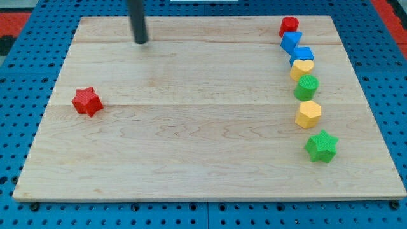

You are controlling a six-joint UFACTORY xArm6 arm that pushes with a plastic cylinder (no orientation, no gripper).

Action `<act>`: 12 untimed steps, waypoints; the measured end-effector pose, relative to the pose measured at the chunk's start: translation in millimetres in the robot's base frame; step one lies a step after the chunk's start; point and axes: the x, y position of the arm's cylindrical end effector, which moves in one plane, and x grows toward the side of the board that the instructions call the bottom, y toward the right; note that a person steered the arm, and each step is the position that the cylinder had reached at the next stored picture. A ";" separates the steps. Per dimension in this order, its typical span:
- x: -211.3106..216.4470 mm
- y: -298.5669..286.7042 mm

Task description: Push red star to the bottom center

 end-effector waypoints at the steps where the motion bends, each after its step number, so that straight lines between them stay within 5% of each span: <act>1: 48.8 -16.5; 5: 170.2 -109.1; 7: 243.7 101.3; 8: 227.3 38.0; 9: 267.0 5.2; 10: 200.5 -17.2; 12: 178.8 64.2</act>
